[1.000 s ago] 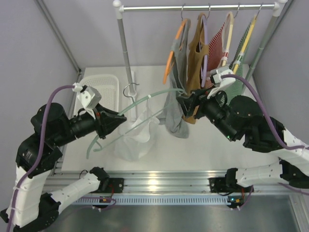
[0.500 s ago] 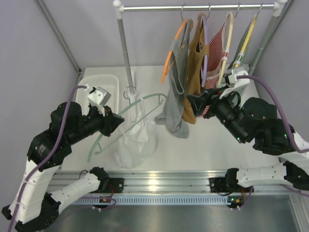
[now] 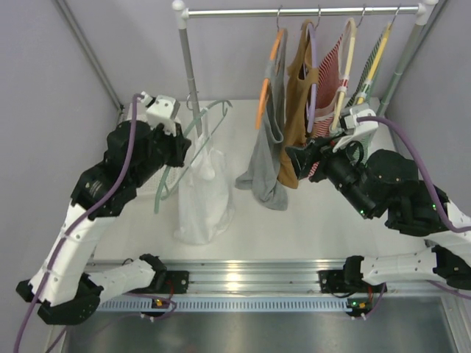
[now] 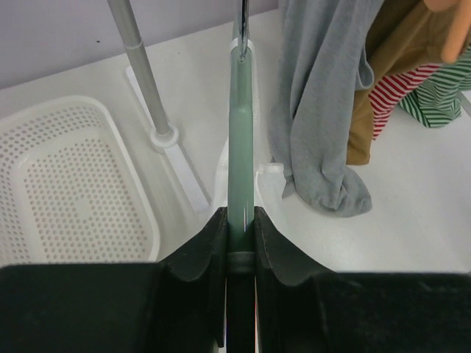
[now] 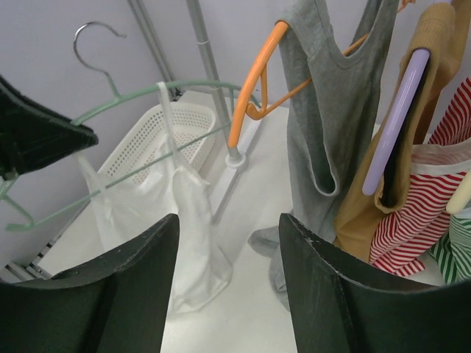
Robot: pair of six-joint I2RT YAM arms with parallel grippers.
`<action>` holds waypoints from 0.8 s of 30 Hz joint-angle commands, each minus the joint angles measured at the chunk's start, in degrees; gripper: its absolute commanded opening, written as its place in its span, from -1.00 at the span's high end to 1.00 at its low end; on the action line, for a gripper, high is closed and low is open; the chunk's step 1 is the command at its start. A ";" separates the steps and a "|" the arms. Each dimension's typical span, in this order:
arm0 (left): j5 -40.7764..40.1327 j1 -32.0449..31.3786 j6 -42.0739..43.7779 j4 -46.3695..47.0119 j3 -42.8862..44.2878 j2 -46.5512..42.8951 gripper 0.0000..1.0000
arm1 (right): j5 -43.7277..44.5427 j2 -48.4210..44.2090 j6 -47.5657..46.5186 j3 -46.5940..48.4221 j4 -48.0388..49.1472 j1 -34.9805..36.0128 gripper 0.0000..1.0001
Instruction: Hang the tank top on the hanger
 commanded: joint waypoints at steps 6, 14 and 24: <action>-9.66 0.20 2.94 13.00 13.59 14.25 1.00 | 0.81 -1.62 1.24 0.38 -1.56 -0.36 -0.12; -10.01 0.72 4.95 12.73 28.62 26.65 1.00 | 0.81 -2.59 1.86 0.64 -2.70 -0.36 -0.11; -10.10 2.39 5.58 16.24 37.26 34.04 1.00 | 0.63 -3.82 2.39 -0.24 -2.88 -0.36 -0.08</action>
